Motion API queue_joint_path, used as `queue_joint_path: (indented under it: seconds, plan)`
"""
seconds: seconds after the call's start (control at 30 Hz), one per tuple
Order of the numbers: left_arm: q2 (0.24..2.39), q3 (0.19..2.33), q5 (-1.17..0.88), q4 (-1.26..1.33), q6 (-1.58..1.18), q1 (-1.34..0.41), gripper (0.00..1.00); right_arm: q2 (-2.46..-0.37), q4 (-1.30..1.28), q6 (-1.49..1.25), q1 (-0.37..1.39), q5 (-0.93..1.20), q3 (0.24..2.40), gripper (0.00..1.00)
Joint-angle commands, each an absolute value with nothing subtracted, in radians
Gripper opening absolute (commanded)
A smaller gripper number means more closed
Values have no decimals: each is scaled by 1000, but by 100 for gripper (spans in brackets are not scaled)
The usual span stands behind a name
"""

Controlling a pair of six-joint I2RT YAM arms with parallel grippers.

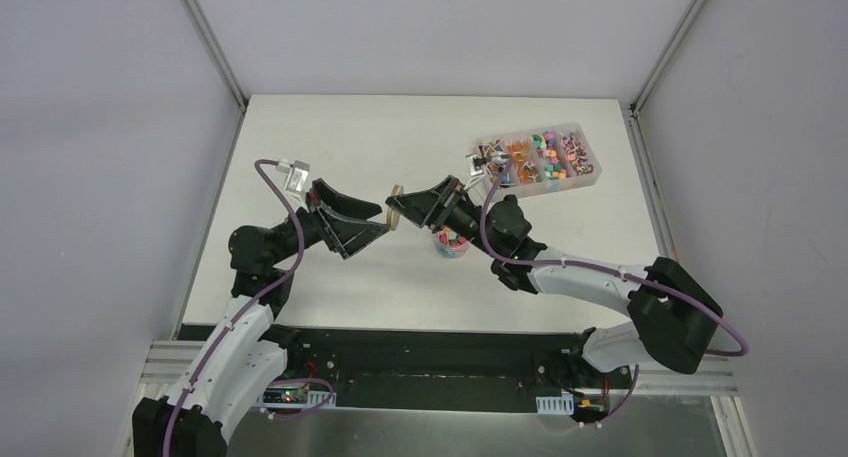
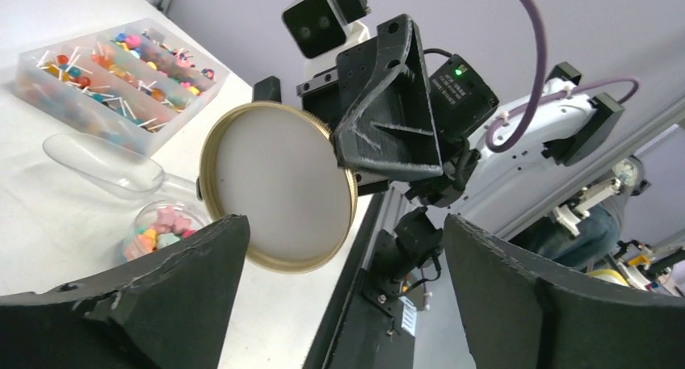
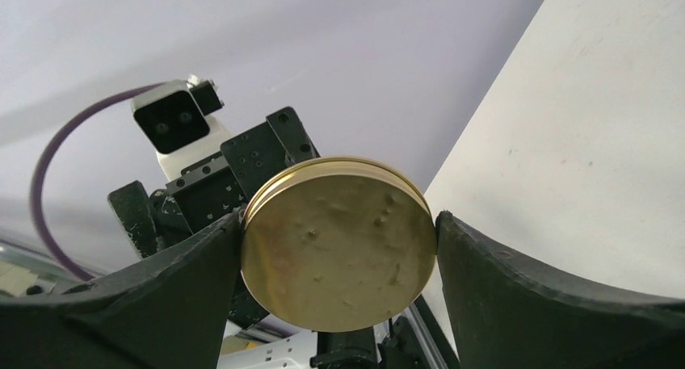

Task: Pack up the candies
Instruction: Pick up the bottle lid at the center of the board, then close the bottle lid on the packing bottle.

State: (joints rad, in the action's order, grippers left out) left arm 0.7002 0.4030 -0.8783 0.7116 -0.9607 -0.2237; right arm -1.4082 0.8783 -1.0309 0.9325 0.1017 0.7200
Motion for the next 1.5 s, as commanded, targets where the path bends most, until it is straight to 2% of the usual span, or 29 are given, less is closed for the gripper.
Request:
queue_joint_path:
  seconds: [0.0,0.17,0.3,0.5,0.63,0.93,1.17,1.47]
  plan:
    - [693,467,-849,596,-855,-235,99,-1323,863,-1025,892,51,697,85]
    - [652,507,-783,376,-677,-235,99,-1245,700,-938,863,-23,679,85]
    - [636,588,-648,115,-479,-235,99,-1186,455,-803,850,-113,715,85]
    - [608,640,-450,-103,-295,-236,99,-1175,143,-655,850,-192,816,85]
    - [552,629,-261,-156,-275,-235,99,-1226,-75,-516,850,-250,917,85]
    - [486,651,-115,-219,-262,-253,99,-1447,-518,-367,850,-343,1225,85]
    - [476,653,-79,-228,-253,-285,99,-1592,-653,-316,850,-371,1378,87]
    - [458,653,-58,-233,-246,-293,99,-1733,-753,-290,849,-306,1478,88]
